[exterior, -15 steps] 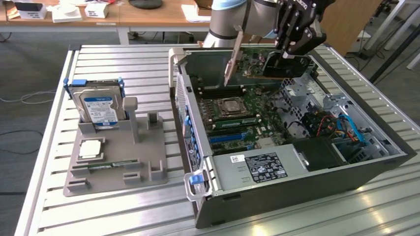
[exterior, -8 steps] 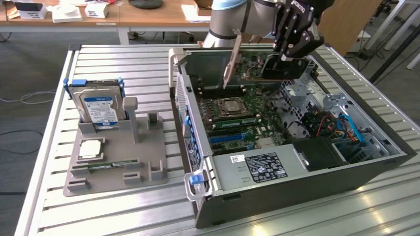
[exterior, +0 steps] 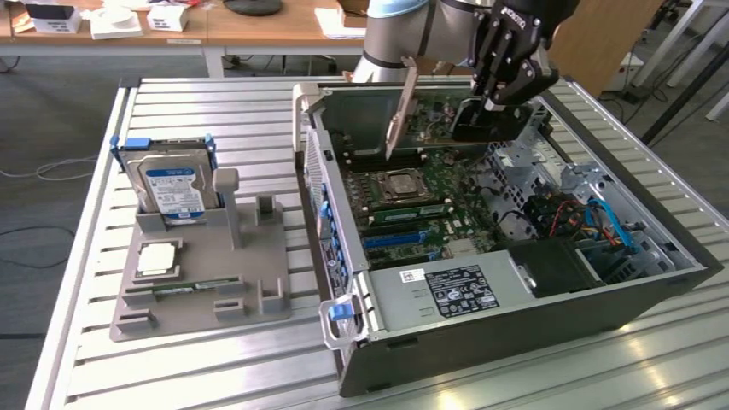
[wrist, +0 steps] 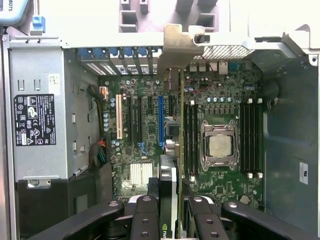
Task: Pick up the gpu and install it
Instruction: 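Insert the gpu into the slot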
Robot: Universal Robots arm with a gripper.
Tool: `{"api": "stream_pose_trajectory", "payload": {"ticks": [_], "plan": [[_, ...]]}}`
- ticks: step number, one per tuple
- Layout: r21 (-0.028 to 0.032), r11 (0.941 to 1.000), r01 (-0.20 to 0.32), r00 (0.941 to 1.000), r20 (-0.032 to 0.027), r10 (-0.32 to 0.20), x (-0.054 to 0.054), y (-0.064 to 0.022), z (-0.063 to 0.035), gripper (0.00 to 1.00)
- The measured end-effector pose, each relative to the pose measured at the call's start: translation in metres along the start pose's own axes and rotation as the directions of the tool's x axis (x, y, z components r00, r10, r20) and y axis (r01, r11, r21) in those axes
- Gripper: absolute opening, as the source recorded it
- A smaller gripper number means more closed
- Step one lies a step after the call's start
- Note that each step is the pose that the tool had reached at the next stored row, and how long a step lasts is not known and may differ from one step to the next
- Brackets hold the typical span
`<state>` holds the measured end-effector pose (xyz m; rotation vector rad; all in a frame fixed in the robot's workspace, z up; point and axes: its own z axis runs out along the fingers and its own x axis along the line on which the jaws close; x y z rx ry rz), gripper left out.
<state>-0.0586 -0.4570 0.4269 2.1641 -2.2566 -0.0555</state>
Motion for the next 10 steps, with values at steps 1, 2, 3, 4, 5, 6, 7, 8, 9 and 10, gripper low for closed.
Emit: {"api": "stream_pose_trajectory", "payload": {"ticks": [1,2,3,4,5,6,7,8,9,10], "plan": [[-0.0001,1.0000,0.003,1.0000,-0.0001,-0.003,0.000,0.0001,0.0015,0.27],[-0.0001,1.0000,0.005,1.0000,-0.0003,-0.005,0.000,0.0001,0.0030,0.27],[-0.0001,1.0000,0.008,1.0000,-0.0002,-0.008,0.000,0.0002,0.0047,0.27],[-0.0002,0.9999,0.011,0.9999,-0.0004,-0.011,0.000,0.0002,0.0064,0.27],[-0.0002,0.9999,0.014,0.9999,-0.0004,-0.014,0.000,0.0003,0.0080,0.27],[-0.0002,0.9999,0.017,0.9999,-0.0007,-0.017,0.000,0.0003,0.0094,0.27],[-0.0003,0.9998,0.020,0.9998,-0.0007,-0.020,0.000,0.0004,0.0108,0.27],[-0.0003,0.9997,0.024,0.9997,-0.0009,-0.024,0.000,0.0005,0.0124,0.27],[-0.0004,0.9996,0.027,0.9996,-0.0010,-0.027,0.000,0.0006,0.0140,0.27],[-0.0004,0.9995,0.030,0.9995,-0.0011,-0.030,0.000,0.0007,0.0155,0.27]]}}
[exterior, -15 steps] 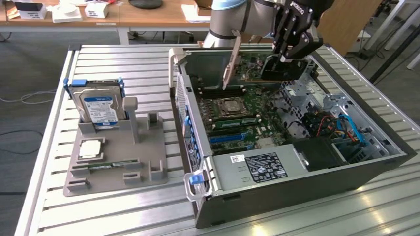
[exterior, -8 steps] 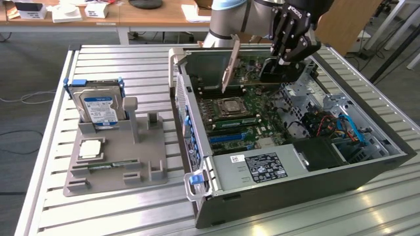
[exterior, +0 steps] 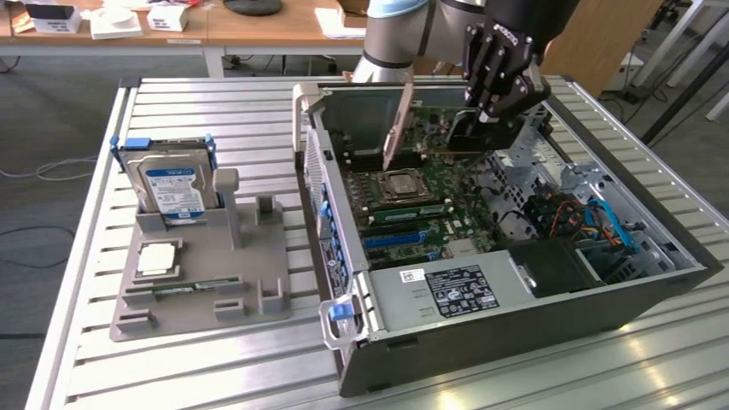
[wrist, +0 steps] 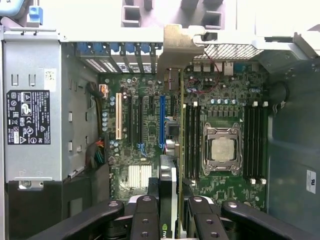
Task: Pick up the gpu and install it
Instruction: 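Insert the gpu into the slot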
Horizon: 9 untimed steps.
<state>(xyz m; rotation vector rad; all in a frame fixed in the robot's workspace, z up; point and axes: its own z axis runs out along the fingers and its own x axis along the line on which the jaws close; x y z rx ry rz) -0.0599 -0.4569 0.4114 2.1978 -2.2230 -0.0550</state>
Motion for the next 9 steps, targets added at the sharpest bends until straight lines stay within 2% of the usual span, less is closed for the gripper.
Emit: {"api": "stream_pose_trajectory", "payload": {"ticks": [9], "plan": [[-0.0003,0.9993,0.036,0.9993,-0.0013,-0.036,0.000,0.0013,0.0127,0.27]]}}
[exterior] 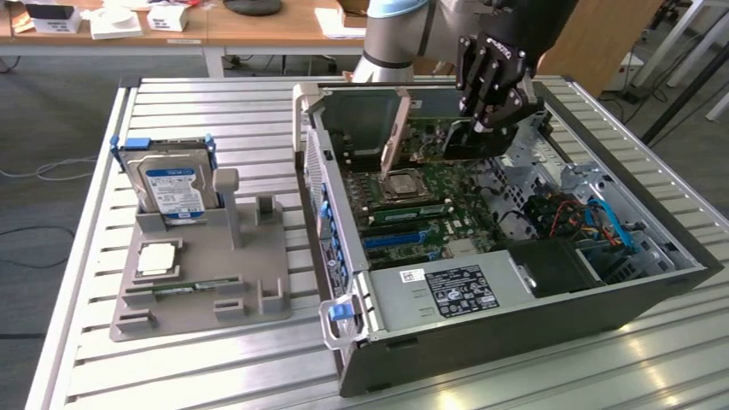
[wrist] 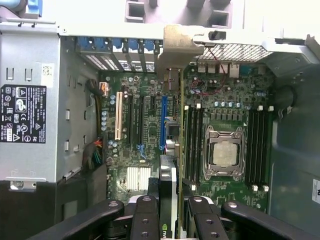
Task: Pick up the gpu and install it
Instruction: 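Insert the gpu into the slot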
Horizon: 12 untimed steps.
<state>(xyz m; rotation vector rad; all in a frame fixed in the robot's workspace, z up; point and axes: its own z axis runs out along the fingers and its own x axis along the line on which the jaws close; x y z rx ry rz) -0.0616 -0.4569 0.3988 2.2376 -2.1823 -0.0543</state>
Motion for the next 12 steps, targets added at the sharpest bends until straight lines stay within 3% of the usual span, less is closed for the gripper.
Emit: {"api": "stream_pose_trajectory", "payload": {"ticks": [8,12], "plan": [[0.0004,0.9998,0.020,0.9998,-0.0005,-0.020,0.000,0.0014,0.0062,0.27],[0.0038,0.9996,0.030,0.9996,-0.0012,-0.030,0.000,0.0032,0.0128,0.27]]}}
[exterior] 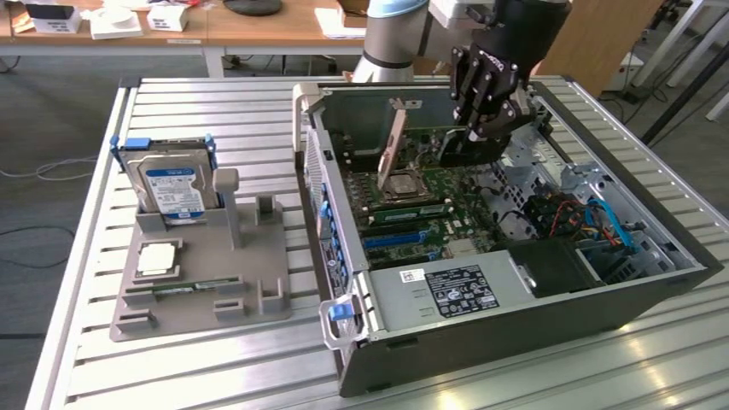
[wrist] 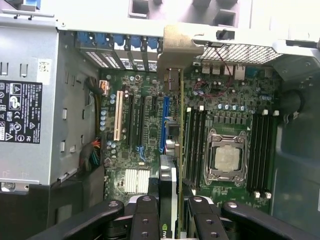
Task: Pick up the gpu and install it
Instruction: 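Insert the gpu into the slot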
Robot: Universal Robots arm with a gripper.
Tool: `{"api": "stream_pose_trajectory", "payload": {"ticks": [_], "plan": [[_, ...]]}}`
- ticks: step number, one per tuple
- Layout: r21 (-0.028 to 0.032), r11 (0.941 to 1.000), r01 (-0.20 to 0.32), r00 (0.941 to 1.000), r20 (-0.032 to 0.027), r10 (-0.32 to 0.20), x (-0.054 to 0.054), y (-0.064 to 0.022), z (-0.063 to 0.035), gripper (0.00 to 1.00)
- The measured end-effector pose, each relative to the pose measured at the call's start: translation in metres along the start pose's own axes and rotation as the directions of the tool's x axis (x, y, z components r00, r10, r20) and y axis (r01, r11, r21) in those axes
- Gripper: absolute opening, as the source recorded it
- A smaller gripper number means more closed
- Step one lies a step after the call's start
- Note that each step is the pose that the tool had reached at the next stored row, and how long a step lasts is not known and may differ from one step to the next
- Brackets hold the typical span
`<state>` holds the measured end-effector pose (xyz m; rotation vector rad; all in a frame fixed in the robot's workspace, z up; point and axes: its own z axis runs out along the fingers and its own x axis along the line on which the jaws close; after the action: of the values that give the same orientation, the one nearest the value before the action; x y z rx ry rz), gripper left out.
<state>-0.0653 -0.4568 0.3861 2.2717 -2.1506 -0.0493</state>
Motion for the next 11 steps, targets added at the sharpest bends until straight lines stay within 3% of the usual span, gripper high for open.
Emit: {"api": "stream_pose_trajectory", "payload": {"ticks": [11], "plan": [[0.0009,1.0000,0.010,1.0000,-0.0006,-0.010,0.000,0.0020,0.0183,0.27]]}}
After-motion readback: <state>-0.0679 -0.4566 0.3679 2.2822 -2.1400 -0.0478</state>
